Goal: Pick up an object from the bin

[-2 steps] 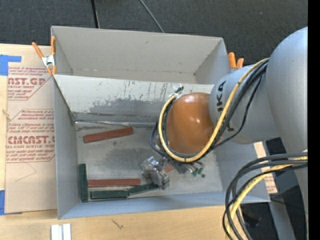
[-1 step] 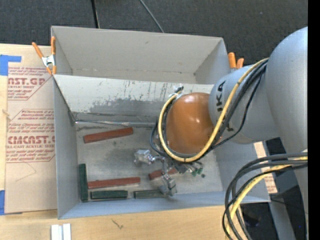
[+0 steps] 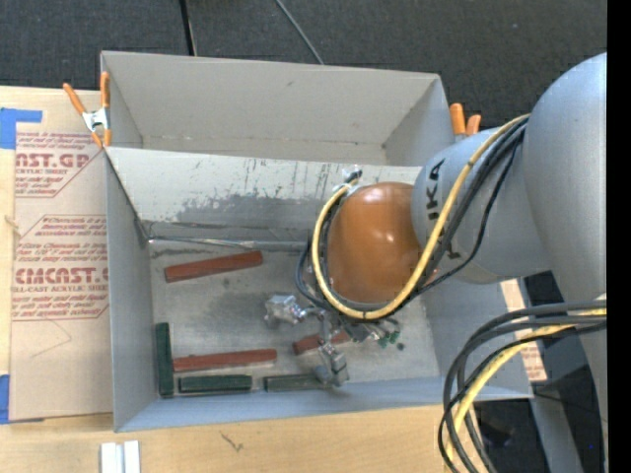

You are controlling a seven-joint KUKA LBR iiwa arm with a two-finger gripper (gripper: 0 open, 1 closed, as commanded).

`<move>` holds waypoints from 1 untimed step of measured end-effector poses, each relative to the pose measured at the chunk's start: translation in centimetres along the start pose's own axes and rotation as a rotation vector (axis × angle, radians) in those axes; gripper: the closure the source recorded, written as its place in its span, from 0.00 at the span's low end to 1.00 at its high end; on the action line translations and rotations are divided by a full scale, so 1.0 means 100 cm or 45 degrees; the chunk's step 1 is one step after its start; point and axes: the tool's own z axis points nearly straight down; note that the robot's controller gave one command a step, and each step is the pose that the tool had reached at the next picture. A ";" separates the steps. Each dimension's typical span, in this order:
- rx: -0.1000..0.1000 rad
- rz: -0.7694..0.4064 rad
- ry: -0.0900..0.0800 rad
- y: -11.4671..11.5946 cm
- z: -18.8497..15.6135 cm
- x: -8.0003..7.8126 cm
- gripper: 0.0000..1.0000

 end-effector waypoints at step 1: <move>0.002 0.030 0.003 -0.073 0.000 0.045 1.00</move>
Offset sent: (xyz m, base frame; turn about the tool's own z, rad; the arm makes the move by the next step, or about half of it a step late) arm 0.0000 0.0000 0.0000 0.0000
